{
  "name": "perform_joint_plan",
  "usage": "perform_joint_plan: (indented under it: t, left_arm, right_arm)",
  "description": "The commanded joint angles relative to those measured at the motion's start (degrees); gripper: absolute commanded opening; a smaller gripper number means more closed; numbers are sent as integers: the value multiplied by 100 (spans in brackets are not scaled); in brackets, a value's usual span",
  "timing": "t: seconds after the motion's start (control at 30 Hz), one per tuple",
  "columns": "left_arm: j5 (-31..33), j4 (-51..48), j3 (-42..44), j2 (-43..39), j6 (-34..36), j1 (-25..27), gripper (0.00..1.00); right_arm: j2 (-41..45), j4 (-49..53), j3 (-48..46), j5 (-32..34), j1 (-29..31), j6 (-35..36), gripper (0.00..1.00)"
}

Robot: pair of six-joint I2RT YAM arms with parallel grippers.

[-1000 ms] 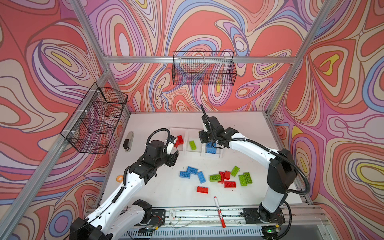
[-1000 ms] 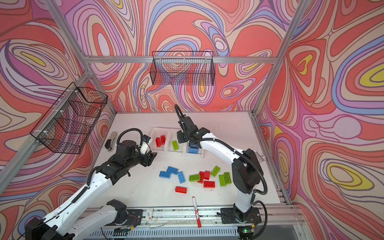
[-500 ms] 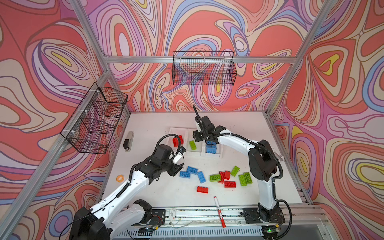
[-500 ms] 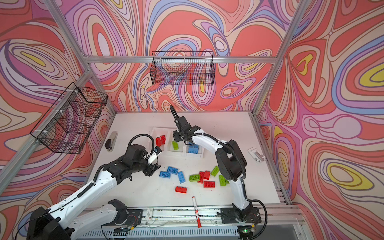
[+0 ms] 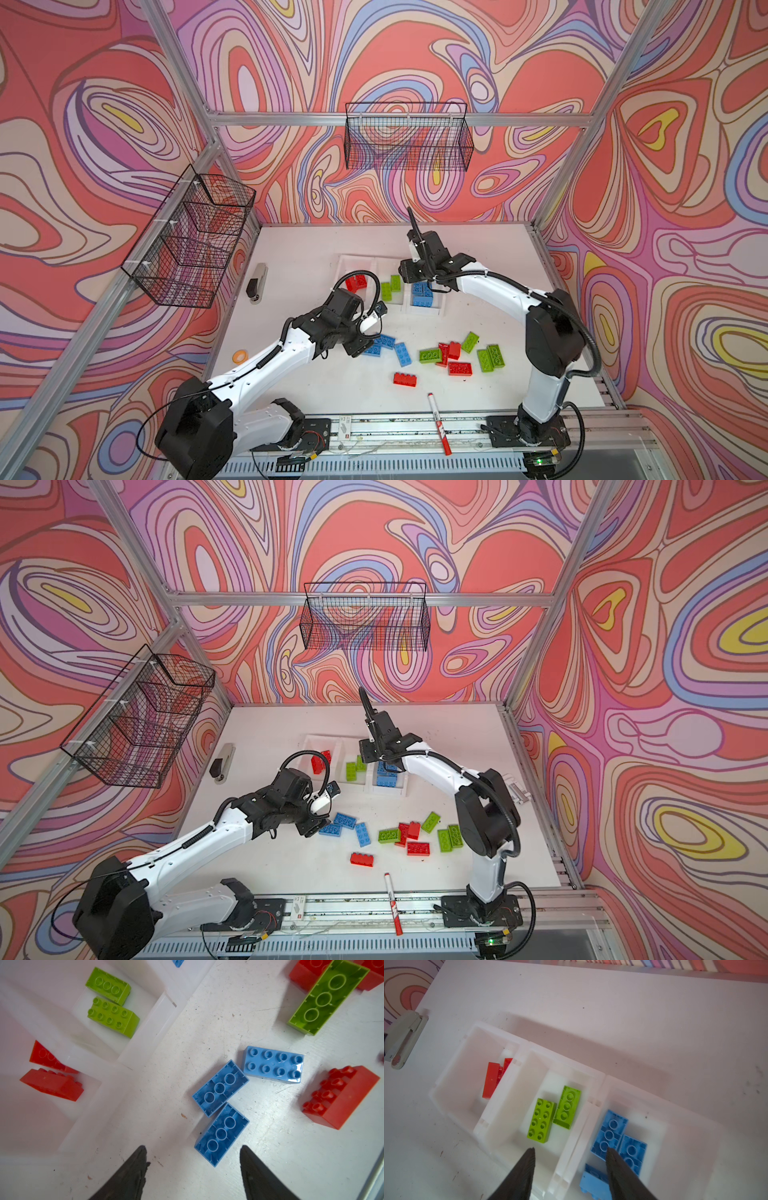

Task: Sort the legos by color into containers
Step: 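Drop the lime-green brick in the middle compartment while the left gripper reaches for green, then grasp a lime-green brick with the left gripper and drop it in the middle compartment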

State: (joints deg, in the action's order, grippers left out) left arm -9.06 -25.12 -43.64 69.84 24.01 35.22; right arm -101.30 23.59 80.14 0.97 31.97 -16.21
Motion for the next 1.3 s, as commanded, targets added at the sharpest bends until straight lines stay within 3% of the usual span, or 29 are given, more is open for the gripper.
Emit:
perform_joint_plan:
  t: [0.0,0.33,0.57,0.87,1.27]
  left_arm:
    - [-213,295,-300,289,210,178,74]
    - [-656,1463,-1055,1812,348,1241,75]
    - [-900,1767,-1743,2930,455,1823,75]
    - [-1610,1407,-1958,3235,614,1999,75]
    - [-1520,1243,-1858,3424,650,2005,70]
  right_arm:
    - [663,-11,-604,148,-364,-279,58]
    - [1942,-263,-2060,-151,-1799,-667,58]
    - [2362,-211,-2449,-251,-2290,-623,57]
    - [2527,-196,-2607,-345,-2520,-534,57]
    - [2615,-180,-2766,-374,-2537,-583,56]
